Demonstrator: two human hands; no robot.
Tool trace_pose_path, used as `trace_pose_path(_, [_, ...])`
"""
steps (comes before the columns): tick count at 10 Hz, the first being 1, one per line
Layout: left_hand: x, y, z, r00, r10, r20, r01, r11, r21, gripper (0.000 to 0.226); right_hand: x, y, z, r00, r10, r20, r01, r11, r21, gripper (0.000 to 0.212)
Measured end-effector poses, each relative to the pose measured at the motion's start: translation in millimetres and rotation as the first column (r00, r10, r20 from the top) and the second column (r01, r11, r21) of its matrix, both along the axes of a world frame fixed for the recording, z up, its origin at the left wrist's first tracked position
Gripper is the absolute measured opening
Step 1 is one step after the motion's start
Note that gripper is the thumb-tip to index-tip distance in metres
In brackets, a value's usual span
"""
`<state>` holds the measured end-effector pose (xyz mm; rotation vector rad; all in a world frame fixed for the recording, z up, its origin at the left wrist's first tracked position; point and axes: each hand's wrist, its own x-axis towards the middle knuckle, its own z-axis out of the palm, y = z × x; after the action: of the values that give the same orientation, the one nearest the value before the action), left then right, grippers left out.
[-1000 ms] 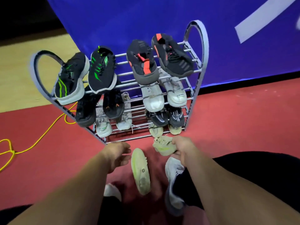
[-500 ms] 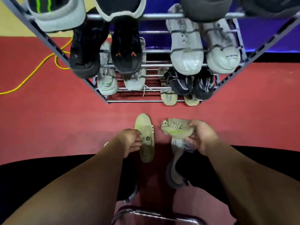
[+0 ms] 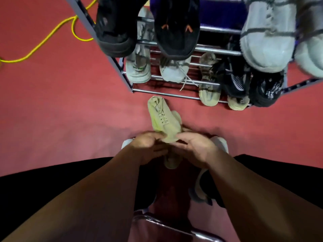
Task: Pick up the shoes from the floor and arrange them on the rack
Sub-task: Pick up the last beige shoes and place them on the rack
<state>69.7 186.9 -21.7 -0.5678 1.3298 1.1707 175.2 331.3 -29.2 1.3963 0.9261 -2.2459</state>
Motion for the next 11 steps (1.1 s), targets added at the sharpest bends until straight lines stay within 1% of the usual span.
trace_pose_path(1, [-9,-28,-13,0.993,0.093,-0.066,-0.103,0.982,-0.161,0.027,6,-19,-24,0.987,0.080,0.139,-0.092,0.992,0.084,0.012])
trace_pose_path(2, [-14,-48,-20,0.990,0.102,-0.099,-0.126,0.951,-0.281,0.011,24,-27,-59,0.890,0.135,0.436,-0.280,0.916,0.288,0.033])
trace_pose_path(3, [-16,-57,-23,0.993,0.101,-0.060,-0.111,0.972,-0.208,0.010,47,-31,-117,0.814,0.201,0.545,-0.379,0.894,0.237,0.049])
trace_pose_path(4, [-14,-60,-33,0.983,0.145,-0.111,-0.165,0.964,-0.210,0.008,32,-46,-94,0.819,0.200,0.539,-0.323,0.936,0.144,0.053])
trace_pose_path(5, [-11,-56,-31,0.980,0.161,-0.119,-0.178,0.972,-0.153,0.025,13,-51,-80,0.844,0.141,0.518,-0.265,0.949,0.173,0.019])
trace_pose_path(6, [-9,-55,-34,0.982,0.146,-0.120,-0.162,0.978,-0.131,0.033,39,-43,-165,0.825,-0.004,0.564,-0.142,0.966,0.215,0.035])
trace_pose_path(7, [-11,-56,-35,0.979,0.158,-0.127,-0.178,0.971,-0.163,0.025,32,-46,-145,0.811,0.051,0.583,-0.223,0.948,0.228,0.025])
trace_pose_path(8, [-16,-56,-34,0.980,0.173,-0.098,-0.189,0.963,-0.191,0.021,17,-49,-90,0.809,0.098,0.580,-0.364,0.858,0.363,0.014])
trace_pose_path(9, [-18,-52,-27,0.982,0.167,-0.085,-0.182,0.959,-0.218,0.014,15,-45,-87,0.833,0.045,0.551,-0.349,0.816,0.461,0.040])
trace_pose_path(10, [-16,-46,-19,0.978,0.180,-0.109,-0.201,0.953,-0.228,0.017,4,-33,-76,0.832,0.058,0.551,-0.365,0.807,0.465,0.039])
trace_pose_path(11, [-14,-38,-6,0.967,0.226,-0.117,-0.246,0.948,-0.202,0.020,-9,-24,-62,0.870,0.067,0.488,-0.332,0.811,0.482,0.038])
